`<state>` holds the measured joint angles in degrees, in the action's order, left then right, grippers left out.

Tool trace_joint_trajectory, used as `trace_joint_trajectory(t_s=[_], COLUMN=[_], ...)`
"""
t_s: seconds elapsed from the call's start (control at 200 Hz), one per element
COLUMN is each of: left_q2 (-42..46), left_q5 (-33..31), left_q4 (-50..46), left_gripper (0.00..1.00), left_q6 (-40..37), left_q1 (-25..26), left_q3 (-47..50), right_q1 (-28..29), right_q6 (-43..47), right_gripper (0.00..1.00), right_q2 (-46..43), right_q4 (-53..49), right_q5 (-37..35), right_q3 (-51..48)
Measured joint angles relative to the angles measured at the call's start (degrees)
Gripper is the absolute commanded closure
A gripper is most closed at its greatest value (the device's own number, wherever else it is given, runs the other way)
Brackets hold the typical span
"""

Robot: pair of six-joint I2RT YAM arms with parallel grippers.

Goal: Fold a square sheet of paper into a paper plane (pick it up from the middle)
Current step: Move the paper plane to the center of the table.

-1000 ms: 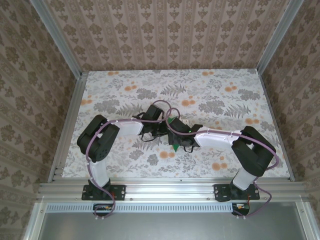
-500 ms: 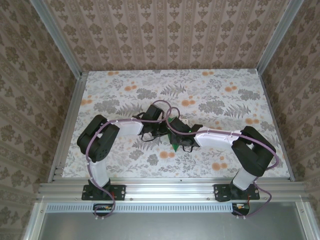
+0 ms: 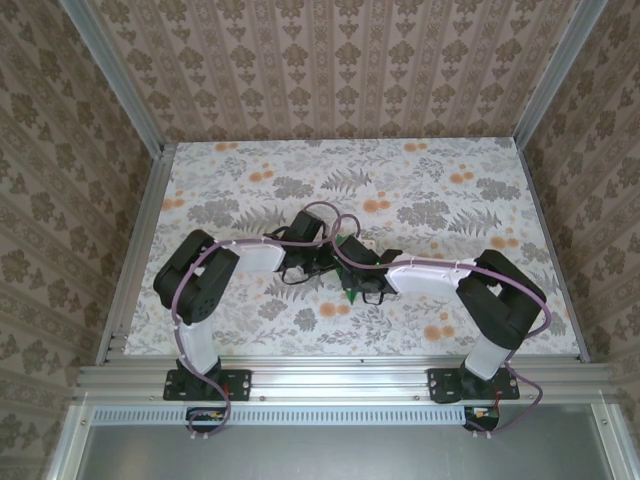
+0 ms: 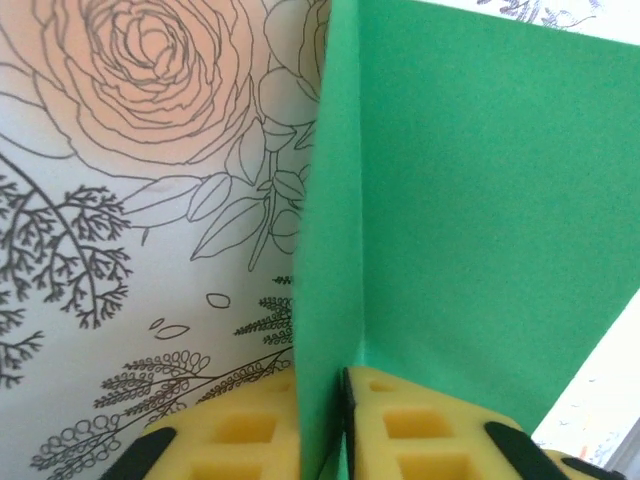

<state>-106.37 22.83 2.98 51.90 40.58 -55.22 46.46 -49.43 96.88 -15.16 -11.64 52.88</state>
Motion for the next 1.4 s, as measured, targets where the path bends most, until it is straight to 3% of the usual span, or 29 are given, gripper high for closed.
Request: trace_joint_trajectory(t_s=[0.235, 0.625, 0.92, 1.205, 1.4], left_q2=[4.0, 17.4, 22.8, 23.2, 23.9], left_q5=[2.2, 0.8, -1.9, -2.8, -3.5], left_q4=[1.4, -3.5, -10.7, -13.2, -14.6], left_gripper=[0.65, 0.51, 0.44, 0.4, 0.38], left_q6=[1.9, -0.8, -3.6, -4.4, -5.3], left_q1=[-4.1, -18.6, -24.1, -25.0, -25.8], left_q3=[2.5, 8.2, 11.1, 11.7, 11.7], right_q1=[0.0, -2.9, -8.4, -9.6, -9.6], right_q6=[0.2, 8.2, 15.2, 16.5, 17.2], right_gripper=[0.93, 0.91, 0.87, 0.82, 0.66], right_q2=[0.0, 7.4, 19.4, 22.4, 22.4], right_q4=[-1.9, -9.3, -11.1, -12.5, -15.1], right_q5=[-1.7, -5.7, -4.9, -4.0, -3.2], right_q3=[0.6, 15.3, 27.6, 30.8, 32.2])
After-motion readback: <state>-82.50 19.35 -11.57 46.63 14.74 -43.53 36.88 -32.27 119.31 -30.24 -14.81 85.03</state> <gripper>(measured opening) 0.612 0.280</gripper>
